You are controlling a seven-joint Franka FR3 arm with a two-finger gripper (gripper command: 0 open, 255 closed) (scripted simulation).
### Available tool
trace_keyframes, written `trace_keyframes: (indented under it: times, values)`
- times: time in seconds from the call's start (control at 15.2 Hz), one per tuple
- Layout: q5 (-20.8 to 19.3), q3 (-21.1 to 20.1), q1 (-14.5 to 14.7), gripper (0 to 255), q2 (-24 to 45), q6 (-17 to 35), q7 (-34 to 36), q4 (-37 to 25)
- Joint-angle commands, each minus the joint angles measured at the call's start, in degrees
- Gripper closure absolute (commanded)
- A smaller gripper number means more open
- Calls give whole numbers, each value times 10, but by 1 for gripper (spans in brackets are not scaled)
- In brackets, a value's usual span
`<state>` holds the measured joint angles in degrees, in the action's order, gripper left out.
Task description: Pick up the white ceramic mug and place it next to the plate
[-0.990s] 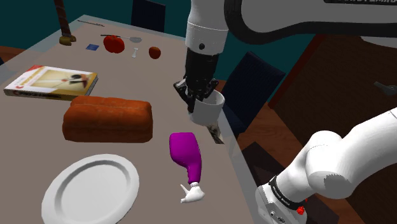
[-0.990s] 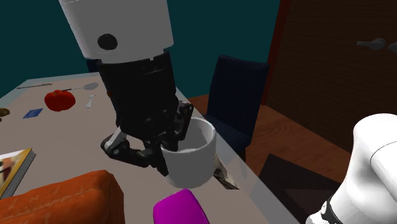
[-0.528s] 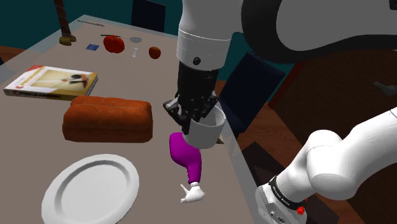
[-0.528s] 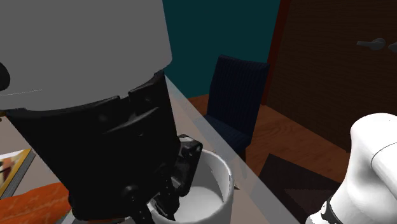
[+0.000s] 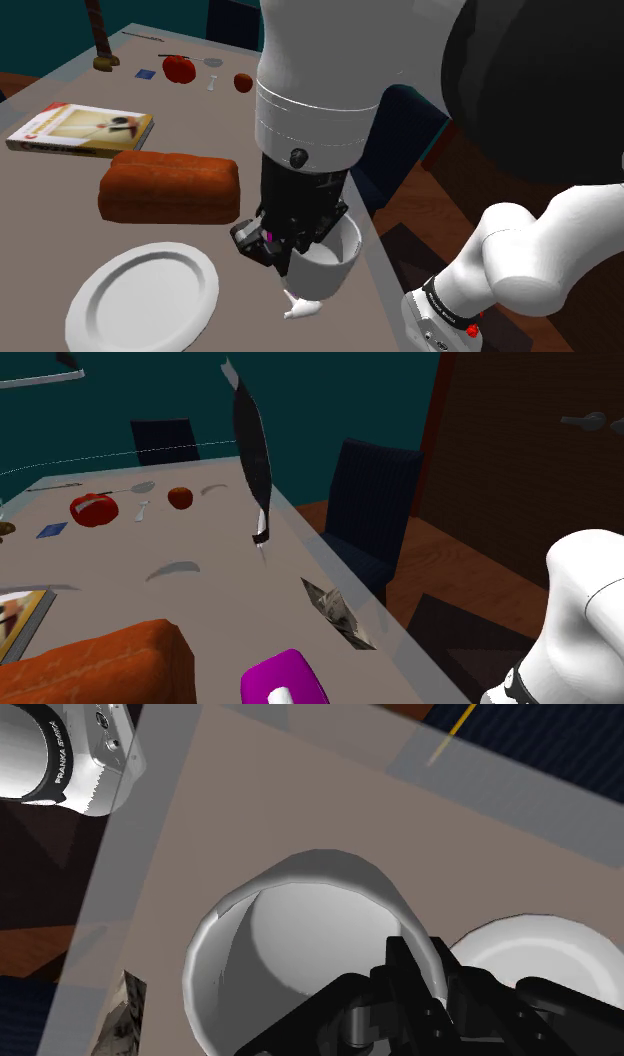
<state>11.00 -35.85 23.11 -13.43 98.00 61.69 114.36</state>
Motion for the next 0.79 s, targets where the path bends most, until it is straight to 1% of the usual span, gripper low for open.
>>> trace_keyframes:
  times: [0.0,0.2,0.33,0.73]
  values:
    - [-3,-22,8,255,17,4,34,-15]
    - [-14,-56,22,255,48,7,86,-44]
    - [-29,-82,34,255,78,8,130,-70]
    - [-30,-85,36,255,83,54,129,-27]
